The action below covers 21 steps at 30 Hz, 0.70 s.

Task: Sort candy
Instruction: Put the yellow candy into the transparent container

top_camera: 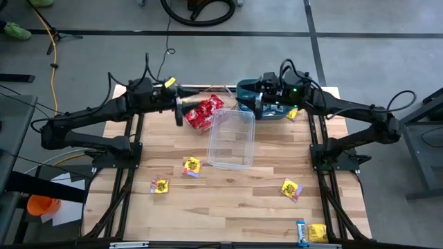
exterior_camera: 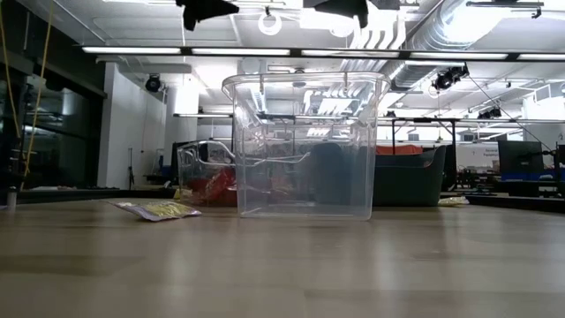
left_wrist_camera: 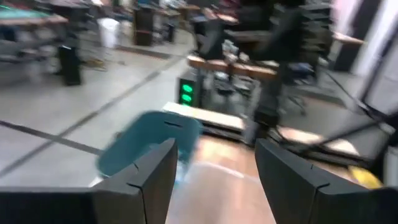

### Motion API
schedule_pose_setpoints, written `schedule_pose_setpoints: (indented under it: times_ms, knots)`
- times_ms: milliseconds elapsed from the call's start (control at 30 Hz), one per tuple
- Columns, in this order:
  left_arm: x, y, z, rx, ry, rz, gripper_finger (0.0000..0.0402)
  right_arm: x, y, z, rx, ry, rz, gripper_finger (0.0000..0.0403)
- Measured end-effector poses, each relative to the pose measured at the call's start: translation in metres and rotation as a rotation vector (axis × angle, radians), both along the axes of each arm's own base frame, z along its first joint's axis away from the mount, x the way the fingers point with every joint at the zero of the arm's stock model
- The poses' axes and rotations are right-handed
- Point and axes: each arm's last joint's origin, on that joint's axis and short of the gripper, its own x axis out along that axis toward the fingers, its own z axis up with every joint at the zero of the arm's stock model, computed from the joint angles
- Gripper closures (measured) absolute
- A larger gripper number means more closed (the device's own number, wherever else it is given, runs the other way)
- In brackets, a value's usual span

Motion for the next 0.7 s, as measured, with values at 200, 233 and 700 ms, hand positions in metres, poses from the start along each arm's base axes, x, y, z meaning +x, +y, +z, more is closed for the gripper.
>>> schedule_pose_setpoints:
  times_ms: [200,233,700]
  knots:
    - [0.01,-0.021,-0.029,-0.09,0.249,-0.104,0.0198,-0.021,0.007,-0.007,0.056,0.168,0.0,0.0114]
    - [0.011,-0.023,-0.035,-0.101,0.302,-0.109,0.0198,-0.024,0.008,-0.01,0.068,0.204,0.0,0.0114]
    - [0.028,-0.061,-0.168,-0.401,0.535,-0.015,0.0397,-0.032,0.007,-0.029,0.115,0.404,-0.102,0.0114]
